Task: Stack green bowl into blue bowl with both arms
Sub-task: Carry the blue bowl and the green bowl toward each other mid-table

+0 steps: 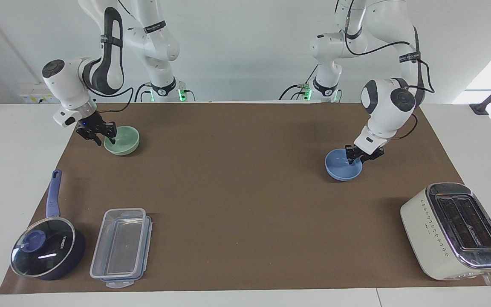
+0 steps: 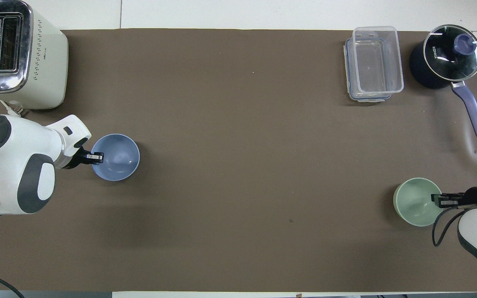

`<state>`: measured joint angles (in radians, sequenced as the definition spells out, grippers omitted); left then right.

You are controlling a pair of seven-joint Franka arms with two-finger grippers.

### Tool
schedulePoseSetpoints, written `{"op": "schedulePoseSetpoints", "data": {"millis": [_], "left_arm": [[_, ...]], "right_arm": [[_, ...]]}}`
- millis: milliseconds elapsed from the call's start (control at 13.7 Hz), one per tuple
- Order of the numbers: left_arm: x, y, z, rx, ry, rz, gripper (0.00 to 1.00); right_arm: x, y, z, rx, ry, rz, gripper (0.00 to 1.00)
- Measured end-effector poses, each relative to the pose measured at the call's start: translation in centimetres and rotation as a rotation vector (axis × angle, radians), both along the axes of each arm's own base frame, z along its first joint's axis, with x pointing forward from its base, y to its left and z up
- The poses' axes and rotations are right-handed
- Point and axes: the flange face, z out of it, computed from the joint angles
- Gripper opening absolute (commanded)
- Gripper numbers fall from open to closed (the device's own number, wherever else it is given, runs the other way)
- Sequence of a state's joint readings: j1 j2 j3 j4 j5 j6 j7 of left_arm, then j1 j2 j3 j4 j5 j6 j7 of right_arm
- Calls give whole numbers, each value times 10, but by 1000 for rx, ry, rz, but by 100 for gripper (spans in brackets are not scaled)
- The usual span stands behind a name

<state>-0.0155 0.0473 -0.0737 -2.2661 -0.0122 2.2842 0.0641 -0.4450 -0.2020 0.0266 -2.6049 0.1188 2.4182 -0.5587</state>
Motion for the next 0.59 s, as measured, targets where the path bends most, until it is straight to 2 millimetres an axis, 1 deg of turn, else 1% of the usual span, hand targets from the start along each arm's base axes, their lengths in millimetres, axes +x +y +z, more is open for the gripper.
{"op": "schedulePoseSetpoints", "data": {"millis": [73,220,366,439,512,585], "left_arm": [[1,-1,2,-1,-5,0,0],[4,5,4,-1,-10,12,0],[14,8,14,0,4,48,0],[21,5,24,1,28,79,0],[30,0,40,-9,54,121,0],[39,-11,57,-36,78,164,0]], "right_arm": [[0,-1,0,0,0,-2,0],[0,-1,2,0,-4,-4,0],[4,0,9,8,8,3,0],[8,1,18,19,24,12,0],[16,3,31,24,29,25,0],[26,8,45,20,17,44,0]]}}
